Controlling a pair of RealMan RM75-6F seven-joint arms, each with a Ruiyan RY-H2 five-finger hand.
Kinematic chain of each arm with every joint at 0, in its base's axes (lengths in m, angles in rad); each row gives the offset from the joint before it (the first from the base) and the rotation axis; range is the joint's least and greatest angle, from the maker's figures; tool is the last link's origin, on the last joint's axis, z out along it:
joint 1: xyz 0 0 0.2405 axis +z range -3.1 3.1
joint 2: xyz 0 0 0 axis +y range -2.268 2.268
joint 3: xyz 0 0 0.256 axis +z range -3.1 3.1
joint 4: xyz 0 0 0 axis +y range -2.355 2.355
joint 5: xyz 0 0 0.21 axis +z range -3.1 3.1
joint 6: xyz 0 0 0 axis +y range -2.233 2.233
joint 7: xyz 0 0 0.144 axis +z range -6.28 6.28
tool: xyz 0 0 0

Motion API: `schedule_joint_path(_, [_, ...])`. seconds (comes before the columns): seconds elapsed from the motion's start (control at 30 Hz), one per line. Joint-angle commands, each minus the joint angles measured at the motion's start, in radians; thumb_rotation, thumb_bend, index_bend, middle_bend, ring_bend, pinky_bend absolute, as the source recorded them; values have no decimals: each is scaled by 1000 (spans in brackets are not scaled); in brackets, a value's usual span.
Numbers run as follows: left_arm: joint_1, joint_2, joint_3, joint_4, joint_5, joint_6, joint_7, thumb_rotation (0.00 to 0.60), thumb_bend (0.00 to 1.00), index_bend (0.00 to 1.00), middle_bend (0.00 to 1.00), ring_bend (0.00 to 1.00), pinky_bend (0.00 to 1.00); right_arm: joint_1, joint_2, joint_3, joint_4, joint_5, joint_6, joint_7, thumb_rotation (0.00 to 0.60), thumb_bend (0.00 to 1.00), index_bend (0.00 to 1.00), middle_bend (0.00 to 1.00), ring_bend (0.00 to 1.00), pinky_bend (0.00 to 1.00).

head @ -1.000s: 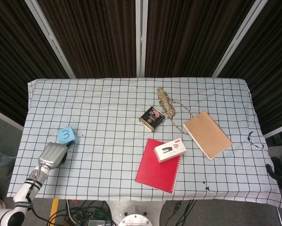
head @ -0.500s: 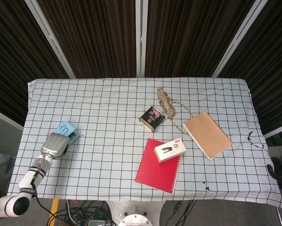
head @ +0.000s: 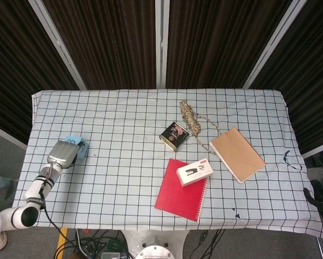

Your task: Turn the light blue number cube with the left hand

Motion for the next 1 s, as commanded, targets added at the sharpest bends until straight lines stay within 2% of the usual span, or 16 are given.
schedule_joint_path(0.03, [-24,-4,5,19,-30,-20,0,600,744,169,862,908,877,2,-2,0,0,2,-5,-2,600,212,0,0,0,0])
schedule_joint_path(0.27, [-79,4,22,73,-110,-67,-8,600,745,169,863,908,877,5,-9,0,5,9,-13,-7,600,212,0,0,0,0])
schedule_joint_path(0.53, [-120,27,20,77,-129,-93,-53,600,749,169,864,909,879,8,-9,2,0,10,-13,-13,600,212,0,0,0,0])
schedule_joint_path(1.0, [-229,30,123,146,-281,-121,34,600,766,172,865,911,880,8,-11,0,4,14,-19,-15,600,217,0,0,0,0])
